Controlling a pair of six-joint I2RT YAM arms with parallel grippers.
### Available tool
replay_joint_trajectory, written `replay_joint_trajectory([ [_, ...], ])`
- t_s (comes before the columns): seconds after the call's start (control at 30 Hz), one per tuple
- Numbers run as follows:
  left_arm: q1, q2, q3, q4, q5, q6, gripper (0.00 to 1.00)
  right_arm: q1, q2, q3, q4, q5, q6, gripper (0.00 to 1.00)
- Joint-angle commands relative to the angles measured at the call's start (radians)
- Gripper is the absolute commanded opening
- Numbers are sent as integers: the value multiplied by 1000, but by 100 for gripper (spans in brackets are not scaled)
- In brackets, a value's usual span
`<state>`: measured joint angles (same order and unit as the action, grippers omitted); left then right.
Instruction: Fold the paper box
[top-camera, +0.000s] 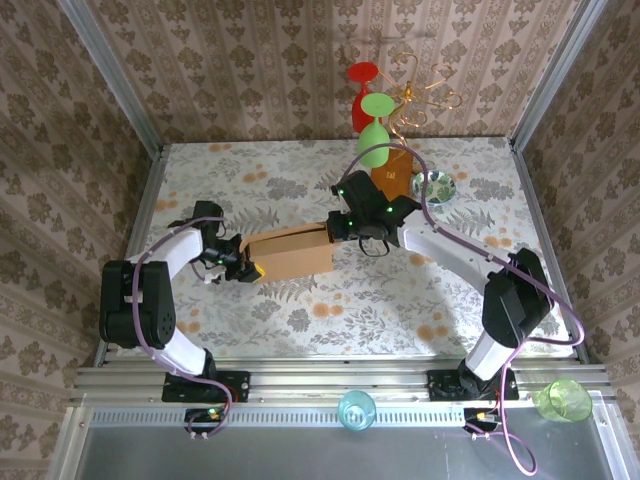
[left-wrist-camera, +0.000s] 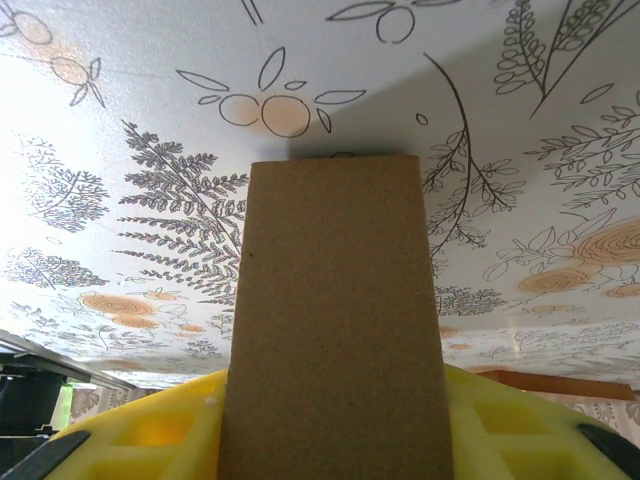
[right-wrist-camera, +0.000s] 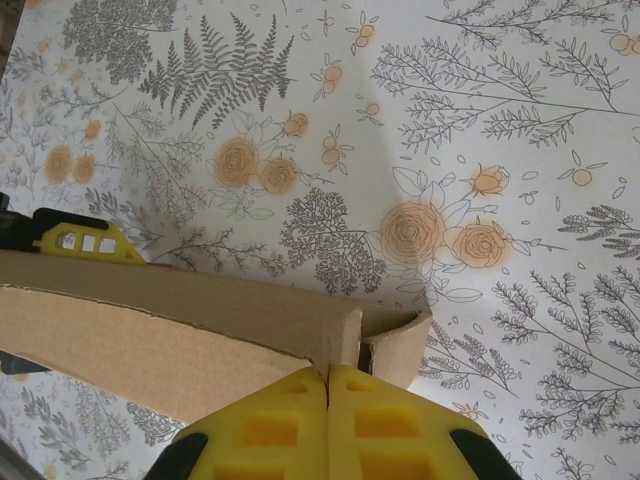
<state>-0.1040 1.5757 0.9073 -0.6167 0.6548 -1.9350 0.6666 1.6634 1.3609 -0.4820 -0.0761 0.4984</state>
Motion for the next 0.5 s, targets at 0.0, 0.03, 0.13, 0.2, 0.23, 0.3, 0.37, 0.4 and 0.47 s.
replay_joint_trajectory([
  [0.0,9,33,-10,-6,-106,-34,4,10,-2,-88,-30,78,7,0],
  [0.03,11,33,-10,-9,-106,-31,4,11,-10,-104,-17,86,5,0],
  [0.13,17,34,-12,-10,-106,-25,4,19,-29,-135,2,108,2,0],
  [0.2,20,36,-14,-6,-106,-22,5,24,-35,-144,4,118,3,0],
  [0.23,21,38,-12,-4,-105,-21,5,27,-38,-151,7,124,3,0],
  [0.3,22,42,-12,5,-103,-13,7,33,-42,-158,8,136,5,0],
  [0.37,26,40,-15,26,-101,-2,20,40,-43,-164,7,153,5,0],
  [0.4,30,33,-21,54,-105,3,35,43,-44,-166,6,162,5,0],
  [0.47,39,18,-37,100,-103,11,52,44,-43,-169,4,178,8,0],
])
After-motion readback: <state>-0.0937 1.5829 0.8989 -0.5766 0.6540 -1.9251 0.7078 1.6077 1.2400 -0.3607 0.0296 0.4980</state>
